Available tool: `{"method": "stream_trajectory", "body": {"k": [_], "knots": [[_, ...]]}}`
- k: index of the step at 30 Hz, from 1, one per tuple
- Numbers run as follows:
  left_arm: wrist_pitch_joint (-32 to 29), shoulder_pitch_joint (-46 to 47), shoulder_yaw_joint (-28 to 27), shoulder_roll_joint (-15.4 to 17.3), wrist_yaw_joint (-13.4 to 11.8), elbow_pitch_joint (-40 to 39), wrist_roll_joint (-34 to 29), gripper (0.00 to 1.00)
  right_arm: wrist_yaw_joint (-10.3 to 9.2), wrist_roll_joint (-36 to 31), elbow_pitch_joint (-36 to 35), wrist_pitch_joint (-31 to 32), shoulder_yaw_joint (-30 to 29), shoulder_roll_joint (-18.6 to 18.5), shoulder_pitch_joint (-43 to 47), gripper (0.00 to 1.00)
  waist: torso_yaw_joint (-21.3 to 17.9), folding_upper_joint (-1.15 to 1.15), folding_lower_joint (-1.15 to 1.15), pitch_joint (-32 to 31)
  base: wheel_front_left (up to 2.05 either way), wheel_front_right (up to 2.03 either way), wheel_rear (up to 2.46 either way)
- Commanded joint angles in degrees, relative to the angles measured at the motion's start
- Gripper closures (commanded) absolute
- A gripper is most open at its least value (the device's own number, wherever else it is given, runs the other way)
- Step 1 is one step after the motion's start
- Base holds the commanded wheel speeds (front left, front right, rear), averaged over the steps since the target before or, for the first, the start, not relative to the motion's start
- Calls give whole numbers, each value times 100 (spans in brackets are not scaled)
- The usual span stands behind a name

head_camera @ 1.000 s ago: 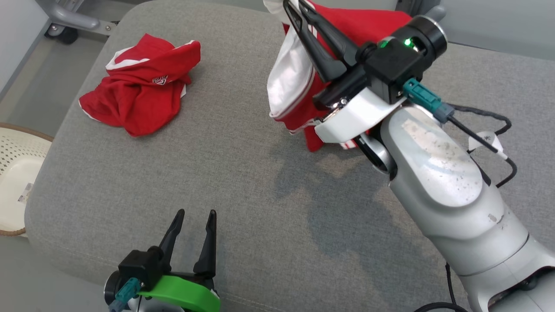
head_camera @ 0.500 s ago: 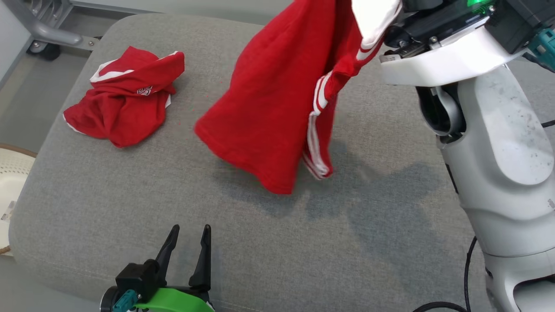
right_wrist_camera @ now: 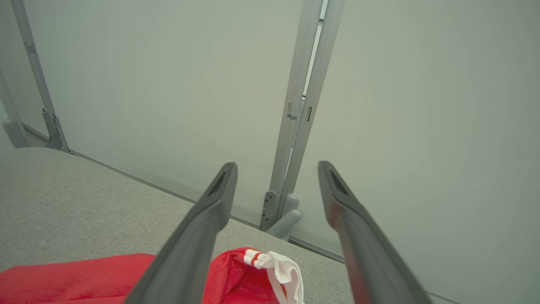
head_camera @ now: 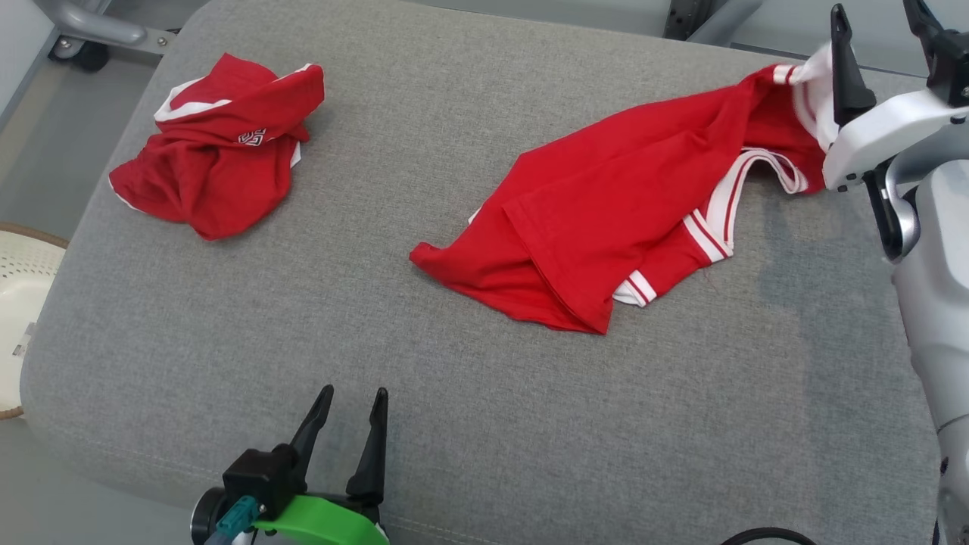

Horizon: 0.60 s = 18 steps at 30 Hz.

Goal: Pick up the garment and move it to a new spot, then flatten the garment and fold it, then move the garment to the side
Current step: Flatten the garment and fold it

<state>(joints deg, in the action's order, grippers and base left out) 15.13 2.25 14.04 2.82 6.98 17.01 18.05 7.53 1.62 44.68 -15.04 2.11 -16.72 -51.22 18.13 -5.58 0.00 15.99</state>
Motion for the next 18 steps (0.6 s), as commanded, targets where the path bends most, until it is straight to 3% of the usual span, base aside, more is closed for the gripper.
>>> {"method": "stream_trajectory", "body": {"k": [1, 8, 18], "knots": [[3, -122, -66, 14, 12, 43, -50, 0, -8, -126, -45, -13, -94, 95, 132, 0, -72, 0, 0, -55, 0, 0, 0], [3, -213, -181, 14, 32, 95, -162, 0, -8, -107, -569, -13, 32, 397, 741, 0, -427, 0, 0, -366, 0, 0, 0], [3, -260, -142, 14, 49, 79, -145, 0, -8, 451, -1150, -13, 1158, 546, 1888, 0, -618, 0, 0, -545, 0, 0, 0]]}}
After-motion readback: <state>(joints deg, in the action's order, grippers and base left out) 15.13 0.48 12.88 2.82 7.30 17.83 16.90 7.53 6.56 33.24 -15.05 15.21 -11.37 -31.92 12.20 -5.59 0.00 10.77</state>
